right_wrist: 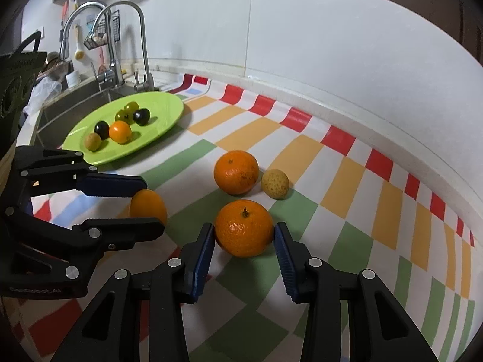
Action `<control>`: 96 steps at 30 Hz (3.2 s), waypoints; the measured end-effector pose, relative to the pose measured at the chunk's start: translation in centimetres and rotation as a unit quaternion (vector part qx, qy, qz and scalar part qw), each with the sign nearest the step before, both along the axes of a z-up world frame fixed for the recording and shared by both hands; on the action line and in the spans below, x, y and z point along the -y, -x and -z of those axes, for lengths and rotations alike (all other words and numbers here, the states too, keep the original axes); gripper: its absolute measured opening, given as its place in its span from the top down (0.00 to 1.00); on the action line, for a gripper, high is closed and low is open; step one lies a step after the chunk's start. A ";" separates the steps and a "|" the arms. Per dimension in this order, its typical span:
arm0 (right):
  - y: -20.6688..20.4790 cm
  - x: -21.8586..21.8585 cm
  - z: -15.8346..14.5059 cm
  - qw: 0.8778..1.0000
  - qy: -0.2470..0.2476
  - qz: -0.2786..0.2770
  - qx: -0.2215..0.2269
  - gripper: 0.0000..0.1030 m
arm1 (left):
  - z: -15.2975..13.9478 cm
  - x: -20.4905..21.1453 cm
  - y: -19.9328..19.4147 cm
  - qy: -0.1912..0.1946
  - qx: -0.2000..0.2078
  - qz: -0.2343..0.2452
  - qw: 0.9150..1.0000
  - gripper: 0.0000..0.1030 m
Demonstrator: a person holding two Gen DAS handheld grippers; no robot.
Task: Organize fruits
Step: 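Close left tool on an orange while right tool grasps a tangerine, then carry orange and tangerine onto the green plate and open both tools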
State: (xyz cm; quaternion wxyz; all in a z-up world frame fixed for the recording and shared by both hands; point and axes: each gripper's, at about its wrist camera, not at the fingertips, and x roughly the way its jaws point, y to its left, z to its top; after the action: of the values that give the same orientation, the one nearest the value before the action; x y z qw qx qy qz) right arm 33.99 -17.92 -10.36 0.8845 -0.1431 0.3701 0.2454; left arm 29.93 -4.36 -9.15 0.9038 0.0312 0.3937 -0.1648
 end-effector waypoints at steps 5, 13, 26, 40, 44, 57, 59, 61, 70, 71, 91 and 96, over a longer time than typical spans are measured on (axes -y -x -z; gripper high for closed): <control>1.0 -0.2 -1.2 1.000 -0.008 0.010 0.012 0.60 | -1.2 -0.8 1.1 0.004 0.015 -0.009 1.000 0.63; 2.9 -1.0 -3.4 0.999 -0.024 0.035 0.032 0.60 | -2.8 -2.8 2.6 0.016 0.030 -0.030 0.999 0.63; 5.9 -3.9 -6.4 0.997 -0.043 0.038 0.055 0.60 | -6.0 -6.3 5.5 0.028 0.072 -0.050 0.996 0.63; 7.8 -8.5 -8.8 0.994 -0.064 0.034 0.078 0.60 | -8.4 -11.1 7.6 0.019 0.101 -0.087 0.991 0.63; 7.8 -9.6 -9.5 0.993 -0.072 0.034 0.085 0.60 | -9.1 -12.5 8.0 0.018 0.112 -0.096 0.989 0.63; 6.5 -14.0 -10.3 0.992 -0.072 0.021 0.098 0.60 | -10.0 -16.5 7.1 0.001 0.131 -0.122 0.984 0.63; 6.1 -14.6 -10.2 0.993 -0.071 0.019 0.096 0.60 | -9.9 -16.9 6.7 -0.001 0.132 -0.127 0.983 0.63; 5.4 -15.2 -10.1 0.993 -0.070 0.016 0.093 0.60 | -9.7 -17.5 6.2 -0.004 0.132 -0.132 0.982 0.63; 1.9 -17.2 -8.7 0.996 -0.062 0.006 0.065 0.60 | -8.2 -19.3 3.3 -0.006 0.111 -0.154 0.982 0.63; 1.6 -17.3 -8.5 0.996 -0.062 0.006 0.061 0.60 | -7.9 -19.5 3.0 -0.007 0.107 -0.157 0.982 0.63; -5.5 -19.0 -2.0 0.998 -0.051 0.015 -0.028 0.60 | -2.5 -21.7 -3.3 -0.012 0.041 -0.170 0.985 0.63; -6.1 -19.1 -1.1 0.998 -0.051 0.013 -0.039 0.60 | -1.9 -21.7 -3.9 -0.010 0.031 -0.165 0.986 0.63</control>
State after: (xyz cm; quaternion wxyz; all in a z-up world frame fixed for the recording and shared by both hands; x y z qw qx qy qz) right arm 40.08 1.18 -9.28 0.8787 -0.0834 0.3932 0.2575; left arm 33.81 17.30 -7.29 0.9301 -0.0196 0.3666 -0.0081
